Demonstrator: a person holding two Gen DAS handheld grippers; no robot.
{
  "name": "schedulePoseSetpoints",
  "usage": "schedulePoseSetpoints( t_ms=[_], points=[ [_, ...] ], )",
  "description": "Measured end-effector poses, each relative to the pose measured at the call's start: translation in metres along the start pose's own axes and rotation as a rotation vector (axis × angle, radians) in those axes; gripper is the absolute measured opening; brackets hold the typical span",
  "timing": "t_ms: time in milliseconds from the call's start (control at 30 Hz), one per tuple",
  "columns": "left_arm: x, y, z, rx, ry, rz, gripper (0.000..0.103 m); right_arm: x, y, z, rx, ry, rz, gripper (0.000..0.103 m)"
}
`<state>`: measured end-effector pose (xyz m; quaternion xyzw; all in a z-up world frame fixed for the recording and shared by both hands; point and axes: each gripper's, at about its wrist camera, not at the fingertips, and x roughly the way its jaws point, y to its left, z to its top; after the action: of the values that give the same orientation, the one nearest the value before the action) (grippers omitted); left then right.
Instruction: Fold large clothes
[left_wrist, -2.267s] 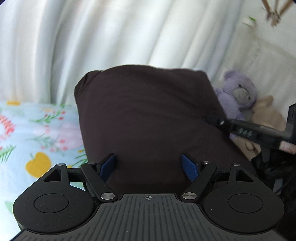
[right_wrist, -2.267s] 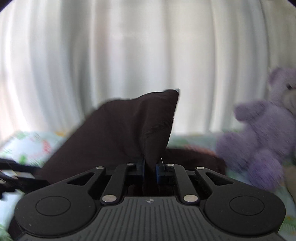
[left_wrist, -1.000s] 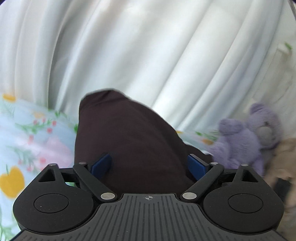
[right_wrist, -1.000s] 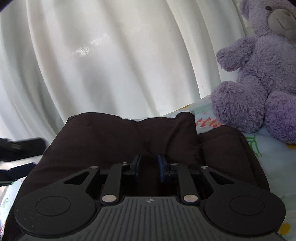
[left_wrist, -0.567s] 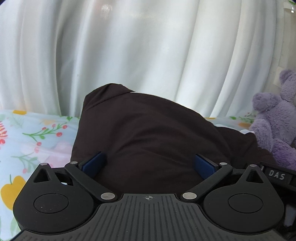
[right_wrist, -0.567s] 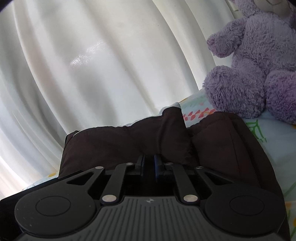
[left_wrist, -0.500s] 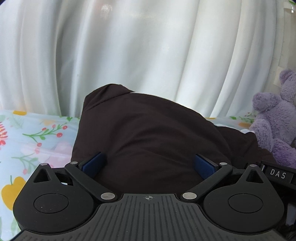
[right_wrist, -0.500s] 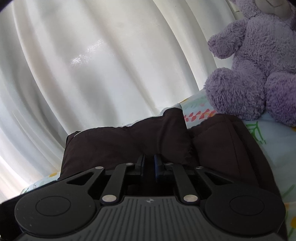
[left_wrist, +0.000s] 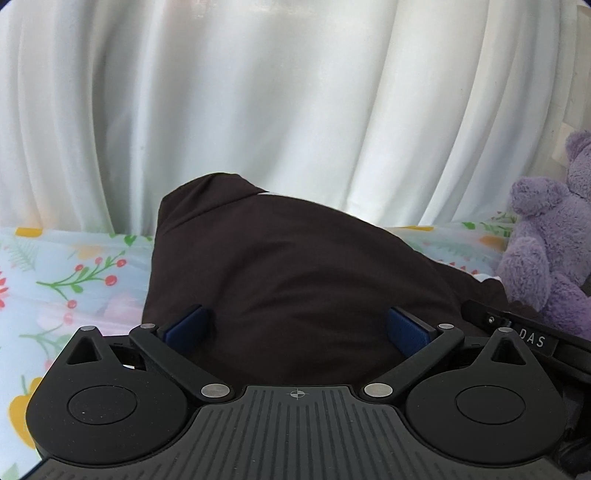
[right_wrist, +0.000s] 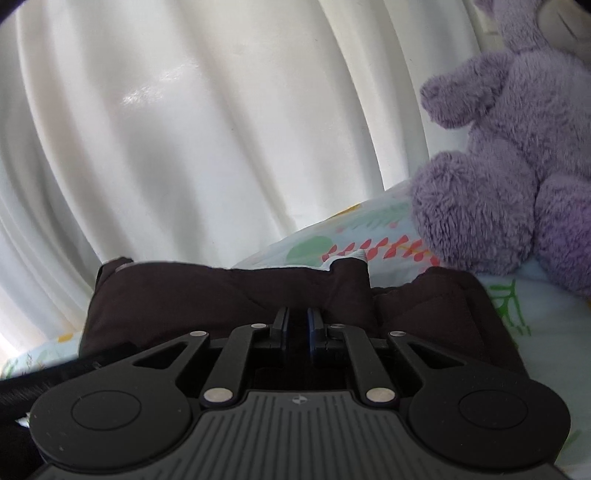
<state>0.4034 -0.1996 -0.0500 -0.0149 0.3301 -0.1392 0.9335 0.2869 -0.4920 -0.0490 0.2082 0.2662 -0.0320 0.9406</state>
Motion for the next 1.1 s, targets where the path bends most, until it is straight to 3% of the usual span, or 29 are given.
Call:
schedulePoseSetpoints(
  t_ms=[133,200,267,333,400,500,600,700,767,833,1100],
  points=[
    [0.003,-0.001,-0.001,0.008,0.001,0.021,0.103,-0.012,-0.002,0.001,0.03,-0.006,0.028,0.011],
    [-0.004,0.002,0.0,0.013,0.002,0.01,0.103,-0.029,-0.003,0.006,0.056,0.01,0.076,0.031],
    [-0.015,0.008,0.003,0.02,0.01,-0.006,0.103,-0.055,-0.01,0.008,0.072,0.008,0.132,0.062],
    [-0.031,0.018,0.004,0.014,0.028,-0.035,0.103,-0.084,-0.018,0.006,0.061,0.005,0.115,0.076],
    [-0.052,0.033,0.002,0.001,0.02,-0.071,0.103,-0.105,-0.034,0.001,0.047,0.02,0.079,0.076],
    [-0.084,0.064,-0.011,-0.023,0.014,-0.146,0.103,-0.113,-0.069,-0.009,0.127,0.107,0.078,0.076],
    [-0.094,0.092,-0.027,-0.085,0.08,-0.229,0.103,-0.099,-0.098,-0.018,0.238,0.2,0.139,0.075],
    [-0.082,0.107,-0.036,-0.197,0.136,-0.318,0.103,-0.08,-0.112,-0.023,0.349,0.246,0.219,0.059],
    [-0.072,0.11,-0.038,-0.264,0.158,-0.385,0.103,-0.069,-0.108,-0.024,0.323,0.269,0.226,0.048],
    [-0.067,0.11,-0.039,-0.297,0.166,-0.394,0.103,-0.062,-0.101,-0.024,0.297,0.292,0.247,0.041],
    [-0.087,0.124,-0.041,-0.268,0.151,-0.374,0.1,-0.047,-0.034,-0.022,0.146,0.342,0.29,0.04]
  ],
)
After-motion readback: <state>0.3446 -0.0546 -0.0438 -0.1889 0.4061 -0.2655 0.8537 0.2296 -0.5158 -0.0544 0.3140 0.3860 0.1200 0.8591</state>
